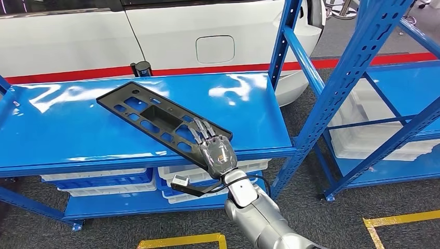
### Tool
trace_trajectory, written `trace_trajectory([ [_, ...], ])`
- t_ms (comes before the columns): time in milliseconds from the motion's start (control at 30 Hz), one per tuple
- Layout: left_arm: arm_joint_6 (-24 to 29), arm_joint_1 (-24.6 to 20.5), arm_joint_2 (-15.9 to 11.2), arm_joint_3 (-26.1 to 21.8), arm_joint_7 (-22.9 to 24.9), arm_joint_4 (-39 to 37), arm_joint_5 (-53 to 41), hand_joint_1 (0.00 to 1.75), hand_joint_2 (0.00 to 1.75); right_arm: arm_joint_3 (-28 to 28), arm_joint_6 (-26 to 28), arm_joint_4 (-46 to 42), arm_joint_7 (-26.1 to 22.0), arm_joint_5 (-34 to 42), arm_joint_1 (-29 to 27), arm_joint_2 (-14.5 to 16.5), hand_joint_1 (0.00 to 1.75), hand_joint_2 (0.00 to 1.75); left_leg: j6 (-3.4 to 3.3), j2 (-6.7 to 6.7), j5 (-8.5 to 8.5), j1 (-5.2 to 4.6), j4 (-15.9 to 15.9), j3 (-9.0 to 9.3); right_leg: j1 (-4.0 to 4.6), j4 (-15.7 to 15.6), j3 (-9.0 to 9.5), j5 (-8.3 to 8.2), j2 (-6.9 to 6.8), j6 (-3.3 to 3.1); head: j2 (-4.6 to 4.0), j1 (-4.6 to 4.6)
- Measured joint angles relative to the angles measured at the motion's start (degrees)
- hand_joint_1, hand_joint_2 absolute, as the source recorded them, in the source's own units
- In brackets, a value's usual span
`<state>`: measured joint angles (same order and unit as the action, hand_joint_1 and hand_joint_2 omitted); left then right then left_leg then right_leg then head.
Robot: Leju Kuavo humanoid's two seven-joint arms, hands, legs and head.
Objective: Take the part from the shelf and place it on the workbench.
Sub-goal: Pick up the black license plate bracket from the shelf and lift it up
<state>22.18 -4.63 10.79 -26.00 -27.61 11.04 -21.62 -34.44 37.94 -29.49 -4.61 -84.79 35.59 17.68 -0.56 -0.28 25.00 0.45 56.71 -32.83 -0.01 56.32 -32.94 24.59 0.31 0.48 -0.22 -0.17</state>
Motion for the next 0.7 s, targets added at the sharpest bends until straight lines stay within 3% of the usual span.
trace_trajectory([
  [700,-0.1,0.0,0.0,-0.1,0.0,0.0,0.0,0.00,0.00,0.6,0.0,0.0,0.3,-0.4,-0.1,-0.2,0.00,1.75,0.00,0.00,0.00,0.03,0.0,-0.12,0.00,0.0,-0.10,0.00,0.00,0.00,0.00,0.00],
])
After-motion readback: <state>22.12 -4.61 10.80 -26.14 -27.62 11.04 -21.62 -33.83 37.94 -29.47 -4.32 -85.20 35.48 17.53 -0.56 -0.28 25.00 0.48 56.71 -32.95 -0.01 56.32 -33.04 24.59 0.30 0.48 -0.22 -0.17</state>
